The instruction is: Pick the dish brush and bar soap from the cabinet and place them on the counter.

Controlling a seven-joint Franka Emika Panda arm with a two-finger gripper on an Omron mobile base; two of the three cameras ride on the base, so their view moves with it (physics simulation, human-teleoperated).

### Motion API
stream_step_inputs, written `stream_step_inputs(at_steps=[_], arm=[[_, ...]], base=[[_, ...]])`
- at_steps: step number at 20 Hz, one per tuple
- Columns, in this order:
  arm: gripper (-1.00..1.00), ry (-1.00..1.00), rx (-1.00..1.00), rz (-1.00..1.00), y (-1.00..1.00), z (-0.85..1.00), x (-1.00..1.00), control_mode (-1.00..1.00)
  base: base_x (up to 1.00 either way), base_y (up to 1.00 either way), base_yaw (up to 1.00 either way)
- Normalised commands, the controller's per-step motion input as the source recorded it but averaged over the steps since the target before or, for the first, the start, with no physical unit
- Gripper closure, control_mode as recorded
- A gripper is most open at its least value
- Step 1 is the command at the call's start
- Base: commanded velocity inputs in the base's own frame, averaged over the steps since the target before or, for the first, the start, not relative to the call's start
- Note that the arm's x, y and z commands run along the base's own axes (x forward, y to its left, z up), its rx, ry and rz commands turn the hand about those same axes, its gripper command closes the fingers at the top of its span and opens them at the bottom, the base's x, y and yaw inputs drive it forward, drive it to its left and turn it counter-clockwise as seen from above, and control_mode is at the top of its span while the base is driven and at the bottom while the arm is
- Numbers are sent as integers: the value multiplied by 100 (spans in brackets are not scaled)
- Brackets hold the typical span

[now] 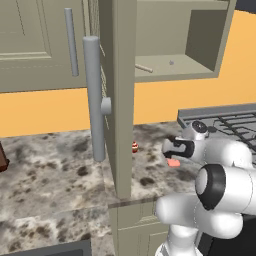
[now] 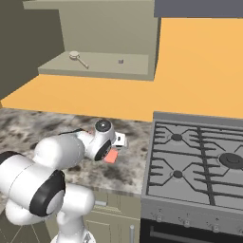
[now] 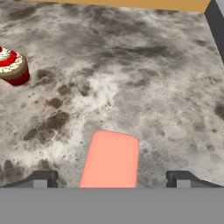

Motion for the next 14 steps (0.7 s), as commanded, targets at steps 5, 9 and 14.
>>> stream_step_inputs(at_steps=[5, 9, 14], arm=[[-100, 0, 0, 0, -2, 58, -4, -100], [-100, 0, 0, 0, -16, 47, -16, -100], [-100, 0, 0, 0, -8, 27, -27, -100]], base=[[0, 0, 0], [0, 0, 0], [0, 0, 0]])
